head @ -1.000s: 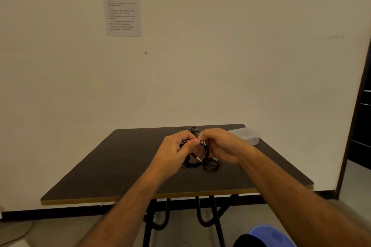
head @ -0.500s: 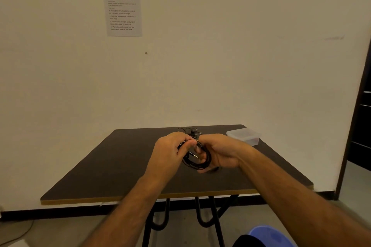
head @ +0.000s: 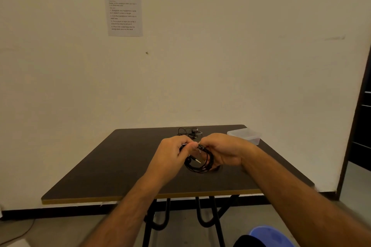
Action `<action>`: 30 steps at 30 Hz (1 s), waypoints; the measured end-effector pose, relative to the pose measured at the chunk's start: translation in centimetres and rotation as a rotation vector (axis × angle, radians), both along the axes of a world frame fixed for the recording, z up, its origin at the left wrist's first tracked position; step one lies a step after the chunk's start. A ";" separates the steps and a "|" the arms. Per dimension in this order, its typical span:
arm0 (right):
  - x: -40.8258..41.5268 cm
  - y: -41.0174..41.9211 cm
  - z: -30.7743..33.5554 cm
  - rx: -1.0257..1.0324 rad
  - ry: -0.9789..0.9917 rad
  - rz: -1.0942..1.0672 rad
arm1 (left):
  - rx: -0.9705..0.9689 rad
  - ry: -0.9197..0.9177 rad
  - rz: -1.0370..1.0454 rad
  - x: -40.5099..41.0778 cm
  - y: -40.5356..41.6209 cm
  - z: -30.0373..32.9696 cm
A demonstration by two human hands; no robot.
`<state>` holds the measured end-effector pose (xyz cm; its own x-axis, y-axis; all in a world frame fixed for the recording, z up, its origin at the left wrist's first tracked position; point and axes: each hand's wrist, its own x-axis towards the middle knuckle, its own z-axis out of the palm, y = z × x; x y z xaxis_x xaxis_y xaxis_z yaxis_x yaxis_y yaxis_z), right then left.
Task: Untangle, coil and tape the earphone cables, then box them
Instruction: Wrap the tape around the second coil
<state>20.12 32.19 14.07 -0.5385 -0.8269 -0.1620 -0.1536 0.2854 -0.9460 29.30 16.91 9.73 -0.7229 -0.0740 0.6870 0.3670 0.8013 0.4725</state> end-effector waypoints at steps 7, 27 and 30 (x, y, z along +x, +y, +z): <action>0.8 0.7 -0.6 -0.099 0.307 0.002 | 0.063 -0.119 0.084 0.1 0.2 0.0; 1.6 1.8 -0.7 0.070 1.243 -0.054 | 0.878 -0.462 -0.239 0.7 0.8 0.5; 1.8 1.8 -0.7 0.082 1.314 -0.050 | 0.960 -0.496 -0.245 0.7 0.9 0.4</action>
